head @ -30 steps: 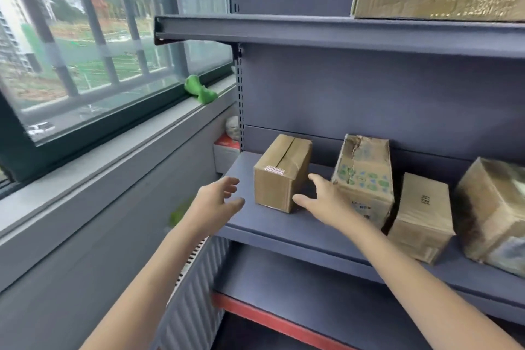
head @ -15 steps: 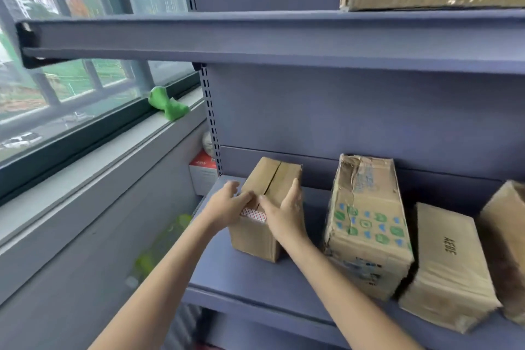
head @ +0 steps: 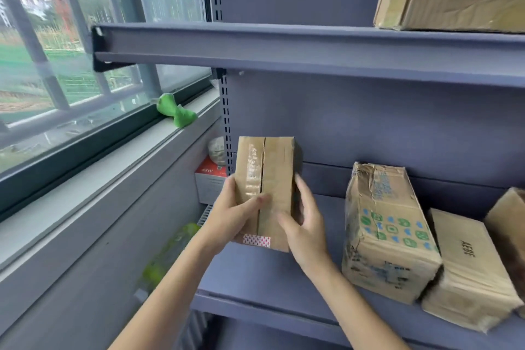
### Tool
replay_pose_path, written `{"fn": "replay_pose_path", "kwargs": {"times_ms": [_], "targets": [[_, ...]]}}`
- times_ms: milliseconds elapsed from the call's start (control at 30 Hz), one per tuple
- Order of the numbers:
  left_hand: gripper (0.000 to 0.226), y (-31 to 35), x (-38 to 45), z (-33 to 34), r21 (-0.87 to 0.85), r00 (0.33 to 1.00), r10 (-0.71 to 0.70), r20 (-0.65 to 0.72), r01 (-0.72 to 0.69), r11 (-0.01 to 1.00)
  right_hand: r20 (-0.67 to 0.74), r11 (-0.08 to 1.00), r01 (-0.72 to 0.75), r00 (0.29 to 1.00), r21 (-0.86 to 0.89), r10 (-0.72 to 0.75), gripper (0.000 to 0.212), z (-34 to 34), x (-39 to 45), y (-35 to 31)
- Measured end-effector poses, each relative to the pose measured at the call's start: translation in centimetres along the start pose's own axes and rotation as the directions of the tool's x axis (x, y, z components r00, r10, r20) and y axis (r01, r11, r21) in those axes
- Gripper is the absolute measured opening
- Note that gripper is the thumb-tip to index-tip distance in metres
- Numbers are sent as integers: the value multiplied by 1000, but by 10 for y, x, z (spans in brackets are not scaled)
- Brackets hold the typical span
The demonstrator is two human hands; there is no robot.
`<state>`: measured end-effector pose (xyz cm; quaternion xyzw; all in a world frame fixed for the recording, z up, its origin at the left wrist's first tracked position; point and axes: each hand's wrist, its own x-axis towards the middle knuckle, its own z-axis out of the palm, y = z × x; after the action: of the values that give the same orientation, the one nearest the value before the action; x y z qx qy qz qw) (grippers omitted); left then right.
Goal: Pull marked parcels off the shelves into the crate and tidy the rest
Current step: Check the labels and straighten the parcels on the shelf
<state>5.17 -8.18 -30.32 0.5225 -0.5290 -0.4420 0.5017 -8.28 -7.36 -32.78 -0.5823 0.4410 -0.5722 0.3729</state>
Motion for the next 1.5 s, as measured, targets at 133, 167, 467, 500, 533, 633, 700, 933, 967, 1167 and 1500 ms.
{"fn": "replay_pose_path", "kwargs": {"times_ms": [133,167,467,500,533,633,700,933,967,1167,1500], "targets": [[61,7,-9,-14,10,984,176,-7,-176,984,26,979,77,996,189,-83,60,11,-16,-9],[70,5,-11,-16,64,977,210,-29,-208,976,41,972,77,995,220,-89,57,13,-18,-11],[144,1,-24,-33,362,978,164,-131,-107,926,154,969,56,983,242,-95,47,29,-24,-20],[144,0,-25,-34,369,978,159,-133,-100,924,152,969,54,984,241,-92,47,30,-25,-20],[143,1,-25,-35,376,979,154,-131,-95,922,153,970,47,985,237,-85,48,31,-26,-20],[142,0,-23,-41,384,982,140,-124,-82,920,178,979,21,982,203,-58,48,32,-24,-16],[132,-3,-21,-47,330,985,123,-117,-79,941,186,988,1,982,152,-30,53,31,-21,-13],[96,-2,-20,-68,-174,988,137,70,-123,977,56,984,-180,982,-14,180,65,4,-6,-9],[92,0,-19,-69,-230,979,160,128,-128,965,114,972,-223,970,80,213,72,0,-6,-10],[86,1,-12,-63,-314,893,229,387,-107,944,429,871,-340,887,354,172,95,-18,-16,-15],[50,-14,-9,-44,-172,996,92,12,-89,981,157,925,-167,980,340,119,73,-28,-16,-9]]}}
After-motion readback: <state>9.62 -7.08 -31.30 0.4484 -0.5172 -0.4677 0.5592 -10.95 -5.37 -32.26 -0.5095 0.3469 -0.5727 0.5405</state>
